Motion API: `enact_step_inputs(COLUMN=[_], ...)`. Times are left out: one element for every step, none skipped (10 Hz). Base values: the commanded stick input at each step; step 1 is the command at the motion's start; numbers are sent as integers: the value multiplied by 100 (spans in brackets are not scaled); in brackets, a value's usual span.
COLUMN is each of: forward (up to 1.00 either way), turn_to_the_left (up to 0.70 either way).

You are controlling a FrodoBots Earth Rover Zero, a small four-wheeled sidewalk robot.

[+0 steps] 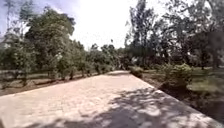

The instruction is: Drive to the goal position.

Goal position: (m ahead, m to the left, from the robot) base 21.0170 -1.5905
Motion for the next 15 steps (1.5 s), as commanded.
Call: enact_step_inputs(forward=[70, 70, 70, 70, 70, 70, 70, 70, 70, 70, 70, 70, 70, 70, 70], turn_to_the_left=[0, 0, 0, 0, 0, 0, 0, 0, 0, 0, 0, 0, 0, 0, 0])
